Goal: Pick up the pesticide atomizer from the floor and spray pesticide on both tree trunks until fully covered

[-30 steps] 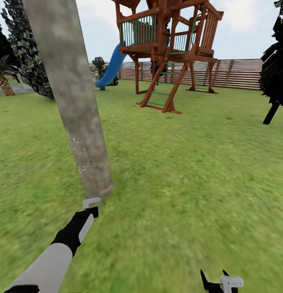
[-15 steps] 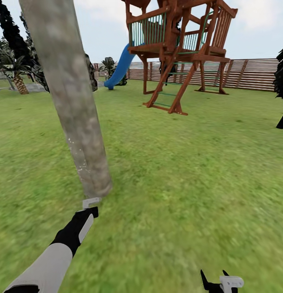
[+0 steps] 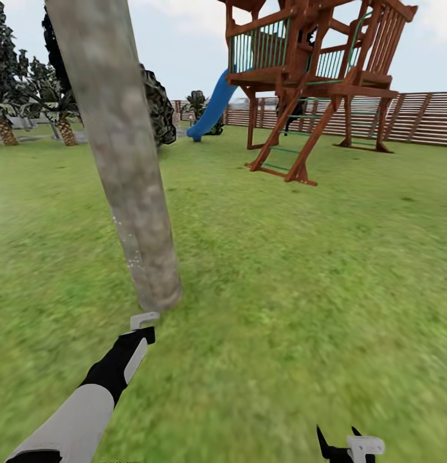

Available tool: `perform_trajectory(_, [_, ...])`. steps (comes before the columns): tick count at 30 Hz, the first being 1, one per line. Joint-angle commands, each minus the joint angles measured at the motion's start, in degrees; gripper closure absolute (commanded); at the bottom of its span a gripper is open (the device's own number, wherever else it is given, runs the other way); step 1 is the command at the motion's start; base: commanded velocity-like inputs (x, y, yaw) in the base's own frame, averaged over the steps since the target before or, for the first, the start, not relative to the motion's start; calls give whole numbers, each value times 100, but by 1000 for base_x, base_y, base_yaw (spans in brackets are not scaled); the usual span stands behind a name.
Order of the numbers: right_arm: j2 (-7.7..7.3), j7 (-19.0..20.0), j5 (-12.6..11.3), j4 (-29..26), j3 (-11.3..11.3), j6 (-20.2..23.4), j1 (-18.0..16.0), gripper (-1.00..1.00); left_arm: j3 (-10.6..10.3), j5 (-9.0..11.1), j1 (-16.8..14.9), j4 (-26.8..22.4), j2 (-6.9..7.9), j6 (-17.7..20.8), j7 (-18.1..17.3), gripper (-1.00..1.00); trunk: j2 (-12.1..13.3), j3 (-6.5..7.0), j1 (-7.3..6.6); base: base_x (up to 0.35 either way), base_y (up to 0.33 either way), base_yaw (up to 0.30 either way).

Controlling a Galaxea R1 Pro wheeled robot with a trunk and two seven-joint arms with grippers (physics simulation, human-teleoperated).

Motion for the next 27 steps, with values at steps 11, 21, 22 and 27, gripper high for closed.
perform_trajectory(11, [0,0,0,0,0,0,0,-100,-1,-5,0,0,0,-2,-1,100,0,0,0,117,-268,278])
perform_trajectory(21, [-7,0,0,-4,0,0,0,-100,-1,-5,0,0,9,-2,-2,100,0,0,0,150,-262,212])
perform_trajectory(22, [-8,0,0,-5,0,-1,0,-100,-1,-5,0,0,9,-2,-2,100,0,0,0,167,-256,14])
perform_trajectory(27, [-14,0,0,-9,0,0,0,-100,-1,-3,0,0,6,6,2,100,0,0,0,144,-258,2])
